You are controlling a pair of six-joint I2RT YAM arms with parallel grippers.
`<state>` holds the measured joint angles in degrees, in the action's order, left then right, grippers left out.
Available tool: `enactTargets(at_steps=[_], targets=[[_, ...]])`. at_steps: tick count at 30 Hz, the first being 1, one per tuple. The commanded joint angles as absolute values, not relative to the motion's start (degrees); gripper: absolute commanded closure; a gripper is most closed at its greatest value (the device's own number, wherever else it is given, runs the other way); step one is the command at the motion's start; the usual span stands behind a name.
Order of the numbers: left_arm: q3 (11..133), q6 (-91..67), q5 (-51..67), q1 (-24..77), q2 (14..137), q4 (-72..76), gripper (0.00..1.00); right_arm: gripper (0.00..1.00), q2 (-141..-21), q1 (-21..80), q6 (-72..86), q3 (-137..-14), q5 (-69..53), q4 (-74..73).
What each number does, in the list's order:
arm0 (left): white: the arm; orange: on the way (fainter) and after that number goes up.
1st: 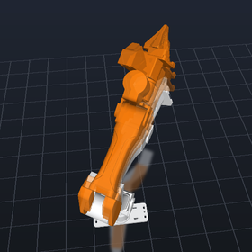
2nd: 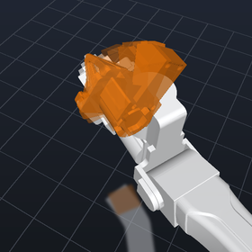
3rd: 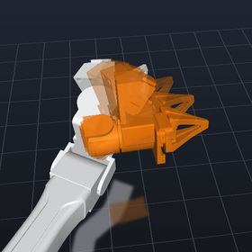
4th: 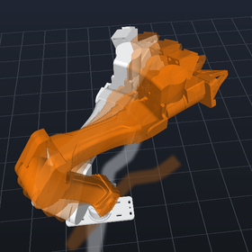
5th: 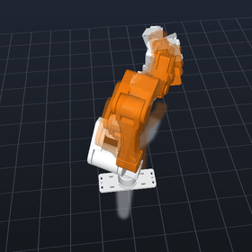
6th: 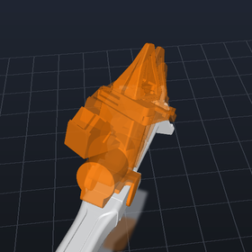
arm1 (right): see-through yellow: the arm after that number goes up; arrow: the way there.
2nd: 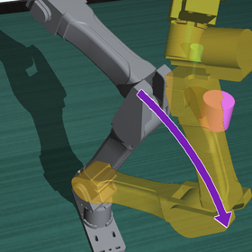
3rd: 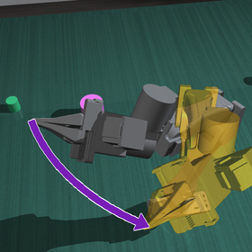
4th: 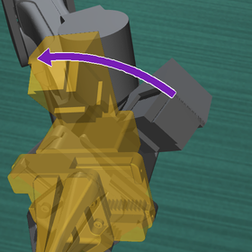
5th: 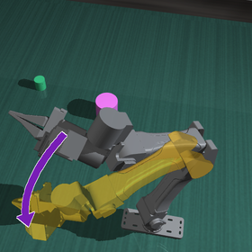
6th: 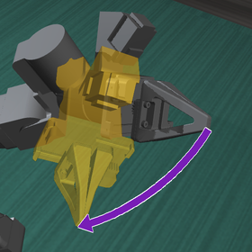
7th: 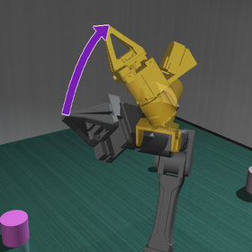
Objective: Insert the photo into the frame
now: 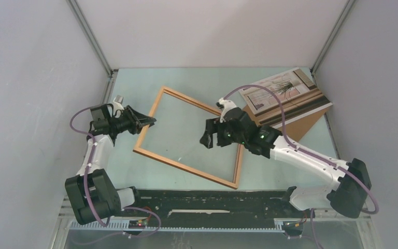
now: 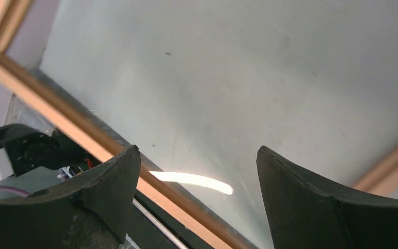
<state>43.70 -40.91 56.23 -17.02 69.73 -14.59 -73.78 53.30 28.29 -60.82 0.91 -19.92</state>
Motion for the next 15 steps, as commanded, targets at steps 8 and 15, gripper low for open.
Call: enactTargets(at_steps=[8, 15], targets=[[43.7, -34.3, 53.8, -16.9, 69.7, -16.4, 1.0, 0.15, -69.9, 22.4, 35.4, -48.7, -14.6, -29.5], [44.1, -32.2, 52.2, -16.8, 72.2, -17.5, 1.0, 0.26, -73.4, 2.8, 32.0, -38.3, -35.9, -18.8]])
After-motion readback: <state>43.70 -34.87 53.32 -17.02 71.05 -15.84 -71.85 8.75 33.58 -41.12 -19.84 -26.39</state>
